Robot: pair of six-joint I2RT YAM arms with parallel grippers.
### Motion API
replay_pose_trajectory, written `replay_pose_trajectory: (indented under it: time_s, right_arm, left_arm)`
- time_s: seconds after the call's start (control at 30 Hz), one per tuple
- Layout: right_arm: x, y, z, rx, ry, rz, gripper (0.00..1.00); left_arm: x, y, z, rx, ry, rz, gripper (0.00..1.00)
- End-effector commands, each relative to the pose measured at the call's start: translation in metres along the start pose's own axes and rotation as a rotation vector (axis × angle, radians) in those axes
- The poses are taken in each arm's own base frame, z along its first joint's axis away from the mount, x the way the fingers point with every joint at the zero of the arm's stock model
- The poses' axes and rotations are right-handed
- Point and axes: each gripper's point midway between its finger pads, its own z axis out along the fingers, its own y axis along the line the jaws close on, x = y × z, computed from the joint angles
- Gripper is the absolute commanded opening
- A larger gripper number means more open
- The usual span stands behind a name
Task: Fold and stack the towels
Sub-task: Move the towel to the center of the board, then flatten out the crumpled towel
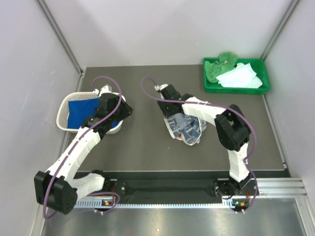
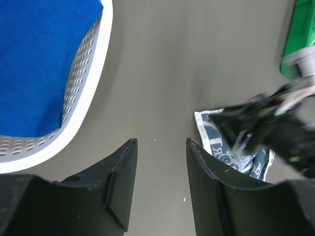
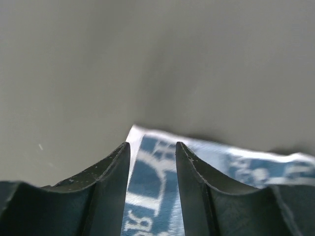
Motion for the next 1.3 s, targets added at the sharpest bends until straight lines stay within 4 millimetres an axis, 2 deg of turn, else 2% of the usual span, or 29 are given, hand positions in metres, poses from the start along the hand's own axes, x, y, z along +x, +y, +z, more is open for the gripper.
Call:
replay_pose_trajectory:
  time_s: [0.0, 0.17, 0.4, 0.53, 0.6, 0.7, 0.73, 0.8, 0.83, 0.9, 0.97, 1.0, 1.07, 1.1, 1.13, 1.27]
  right_arm:
    - [-0.001, 0.024, -0.010, -0.037, 0.029, -0.096, 0.44]
    - [0.019, 0.032, 0.005, -0.039, 0.088, -0.121, 0.50]
    - [0.036, 0.015, 0.018, 0.058, 0.138, -0.119, 0.47]
    - [0.040, 0.014, 0.023, 0.067, 0.156, -0.129, 0.44]
    - [0.040, 0.015, 0.025, 0.065, 0.166, -0.130, 0.39]
    - [0.039, 0.017, 0.029, 0.049, 0.164, -0.118, 0.23]
    - [0.038, 0.017, 0.030, 0.039, 0.161, -0.105, 0.14]
    - [0.036, 0.020, 0.031, 0.001, 0.159, -0.079, 0.06]
    - [0.029, 0.018, 0.031, -0.004, 0.142, -0.058, 0.00]
    - [0.017, 0.019, 0.028, -0.035, 0.111, -0.004, 0.00]
    - [-0.004, 0.015, 0.020, -0.064, 0.047, 0.051, 0.00]
    - [-0.016, 0.017, 0.011, -0.088, 0.015, 0.084, 0.00]
    - [-0.035, 0.008, 0.002, -0.094, -0.044, 0.130, 0.00]
    - [-0.042, 0.005, -0.002, -0.094, -0.065, 0.158, 0.00]
    - [-0.055, 0.002, -0.013, -0.115, -0.100, 0.184, 0.00]
    - [-0.083, -0.008, -0.036, -0.142, -0.185, 0.255, 0.00]
  left_arm:
    - [-0.003, 0.006, -0.003, -0.030, -0.006, -0.007, 0.49]
    - [0.001, 0.001, -0.001, 0.000, 0.011, -0.019, 0.48]
    - [0.014, -0.001, 0.004, 0.035, 0.054, -0.021, 0.47]
    - [0.024, -0.010, 0.001, 0.108, 0.094, -0.016, 0.51]
    - [0.027, -0.014, 0.000, 0.142, 0.097, -0.013, 0.53]
    - [0.037, -0.019, 0.000, 0.200, 0.125, 0.004, 0.55]
    - [0.037, -0.023, 0.000, 0.226, 0.125, 0.008, 0.56]
    - [0.048, -0.030, 0.000, 0.278, 0.166, 0.015, 0.56]
    - [0.048, -0.037, 0.000, 0.315, 0.158, 0.021, 0.57]
    - [0.064, -0.042, 0.002, 0.345, 0.193, 0.038, 0.57]
    - [0.070, -0.048, 0.006, 0.375, 0.189, 0.054, 0.58]
    - [0.078, -0.053, 0.008, 0.386, 0.205, 0.068, 0.59]
    - [0.083, -0.063, 0.011, 0.419, 0.195, 0.082, 0.60]
    - [0.092, -0.066, 0.015, 0.431, 0.202, 0.097, 0.60]
    - [0.096, -0.068, 0.017, 0.436, 0.202, 0.104, 0.60]
    - [0.111, -0.074, 0.031, 0.464, 0.191, 0.132, 0.61]
